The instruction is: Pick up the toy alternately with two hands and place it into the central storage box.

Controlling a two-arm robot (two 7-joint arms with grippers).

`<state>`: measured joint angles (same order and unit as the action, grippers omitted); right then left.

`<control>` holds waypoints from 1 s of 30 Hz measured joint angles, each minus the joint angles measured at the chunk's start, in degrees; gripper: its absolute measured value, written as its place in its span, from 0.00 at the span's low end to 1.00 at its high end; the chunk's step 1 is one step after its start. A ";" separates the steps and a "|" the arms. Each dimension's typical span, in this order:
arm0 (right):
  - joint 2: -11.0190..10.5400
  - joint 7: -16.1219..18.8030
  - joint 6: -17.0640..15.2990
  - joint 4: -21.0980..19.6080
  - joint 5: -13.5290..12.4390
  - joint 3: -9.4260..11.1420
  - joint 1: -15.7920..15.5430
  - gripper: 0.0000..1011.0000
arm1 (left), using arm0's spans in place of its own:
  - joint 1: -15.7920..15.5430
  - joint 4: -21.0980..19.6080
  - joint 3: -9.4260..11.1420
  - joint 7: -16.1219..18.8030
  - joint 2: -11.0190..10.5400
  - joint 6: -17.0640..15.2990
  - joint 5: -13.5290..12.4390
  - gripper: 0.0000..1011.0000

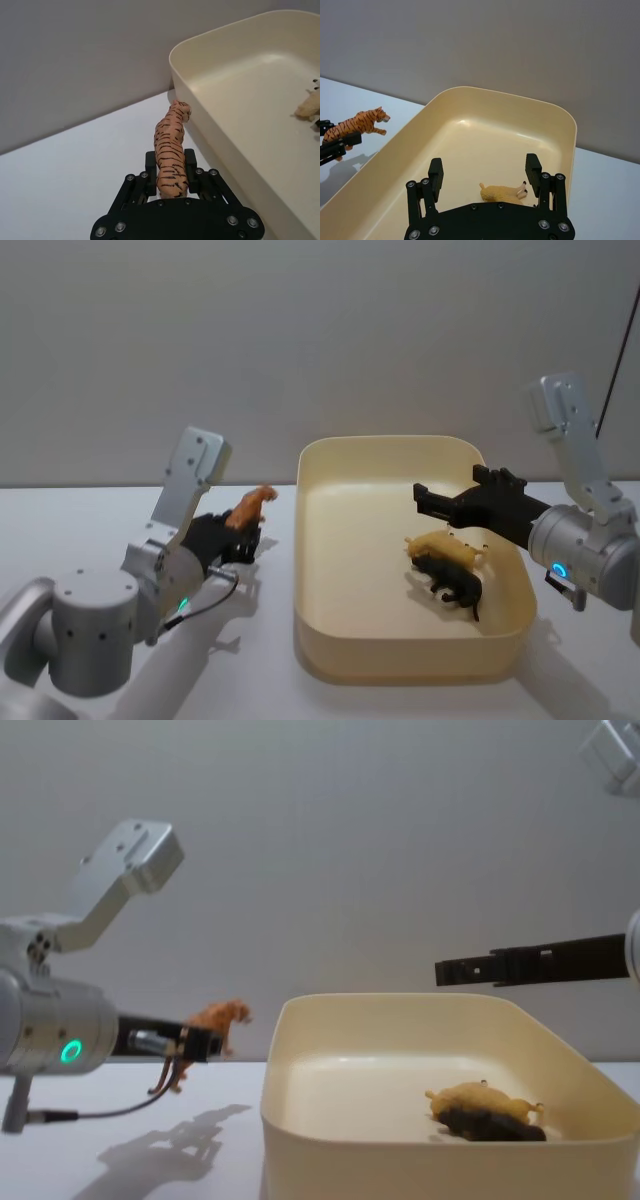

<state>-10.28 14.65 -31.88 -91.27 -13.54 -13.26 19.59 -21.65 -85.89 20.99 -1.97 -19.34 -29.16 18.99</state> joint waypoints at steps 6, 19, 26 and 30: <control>0.00 0.00 0.00 0.00 0.00 0.00 0.00 0.99 | -2.09 0.63 0.12 -4.16 0.61 0.50 -2.60 0.29; 0.00 0.00 0.00 0.00 0.00 0.00 0.00 0.99 | -7.77 4.04 0.93 -14.55 2.48 1.82 -8.95 0.29; 0.00 0.00 0.00 0.00 0.00 0.00 0.00 0.99 | -11.43 6.57 1.68 -19.92 3.81 2.81 -14.15 0.29; 0.00 0.00 0.00 0.00 0.00 0.00 0.00 0.99 | -13.13 7.91 2.15 -22.44 4.50 3.39 -16.83 0.29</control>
<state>-10.28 14.65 -31.88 -91.27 -13.54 -13.26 19.59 -34.78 -77.98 23.14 -24.41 -14.84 -25.77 2.16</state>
